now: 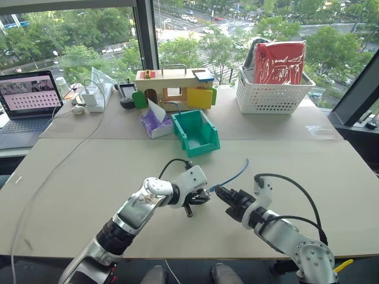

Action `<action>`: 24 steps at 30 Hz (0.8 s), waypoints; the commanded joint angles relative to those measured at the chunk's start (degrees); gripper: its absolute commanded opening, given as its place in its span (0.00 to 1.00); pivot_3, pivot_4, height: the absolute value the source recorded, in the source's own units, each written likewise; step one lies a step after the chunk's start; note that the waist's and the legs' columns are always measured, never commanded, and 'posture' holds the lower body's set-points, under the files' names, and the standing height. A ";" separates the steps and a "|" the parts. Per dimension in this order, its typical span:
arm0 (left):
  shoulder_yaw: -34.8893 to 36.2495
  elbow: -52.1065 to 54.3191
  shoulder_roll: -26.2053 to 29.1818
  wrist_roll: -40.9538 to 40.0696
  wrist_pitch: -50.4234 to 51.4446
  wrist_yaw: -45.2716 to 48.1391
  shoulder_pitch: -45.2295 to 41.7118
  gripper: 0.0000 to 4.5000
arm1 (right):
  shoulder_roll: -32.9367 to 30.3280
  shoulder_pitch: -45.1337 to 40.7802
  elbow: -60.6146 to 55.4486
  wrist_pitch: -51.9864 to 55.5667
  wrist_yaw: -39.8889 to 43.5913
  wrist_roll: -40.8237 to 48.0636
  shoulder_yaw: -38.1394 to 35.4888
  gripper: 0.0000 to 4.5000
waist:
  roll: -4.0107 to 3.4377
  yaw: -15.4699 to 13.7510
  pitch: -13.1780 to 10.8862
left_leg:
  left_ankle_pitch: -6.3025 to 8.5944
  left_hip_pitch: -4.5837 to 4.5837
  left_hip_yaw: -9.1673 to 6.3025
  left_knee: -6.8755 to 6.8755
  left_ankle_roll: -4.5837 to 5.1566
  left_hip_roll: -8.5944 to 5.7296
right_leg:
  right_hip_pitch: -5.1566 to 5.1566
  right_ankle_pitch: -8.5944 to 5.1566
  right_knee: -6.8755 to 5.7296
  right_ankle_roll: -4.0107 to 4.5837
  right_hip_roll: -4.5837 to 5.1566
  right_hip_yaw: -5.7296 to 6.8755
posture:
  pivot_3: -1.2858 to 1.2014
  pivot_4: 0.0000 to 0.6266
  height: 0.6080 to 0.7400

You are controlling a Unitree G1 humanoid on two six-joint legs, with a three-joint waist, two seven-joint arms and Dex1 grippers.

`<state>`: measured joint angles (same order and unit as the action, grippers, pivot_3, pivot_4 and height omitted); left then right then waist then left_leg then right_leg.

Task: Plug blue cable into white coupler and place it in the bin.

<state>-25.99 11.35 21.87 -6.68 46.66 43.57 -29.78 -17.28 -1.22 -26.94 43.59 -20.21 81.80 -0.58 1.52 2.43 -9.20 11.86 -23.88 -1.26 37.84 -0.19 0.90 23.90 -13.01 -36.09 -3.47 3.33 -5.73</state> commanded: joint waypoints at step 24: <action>-2.56 3.46 -1.76 -3.26 18.72 -3.24 -6.92 0.14 | -6.58 -3.92 -3.68 10.50 0.44 -6.45 5.29 0.00 | 0.01 0.14 0.01 | 0.00 0.01 -0.02 -0.02 0.00 0.01 | 0.00 -0.04 0.01 0.02 -0.04 0.00 | 0.52 0.24 0.94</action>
<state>-27.78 14.08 20.37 -9.24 64.52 40.92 -36.44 -23.07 -5.91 -29.95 50.55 -20.17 75.87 1.96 1.52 2.57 -9.19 11.87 -23.87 -1.28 37.83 -0.18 0.91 23.91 -13.05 -36.08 -3.45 3.30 -5.72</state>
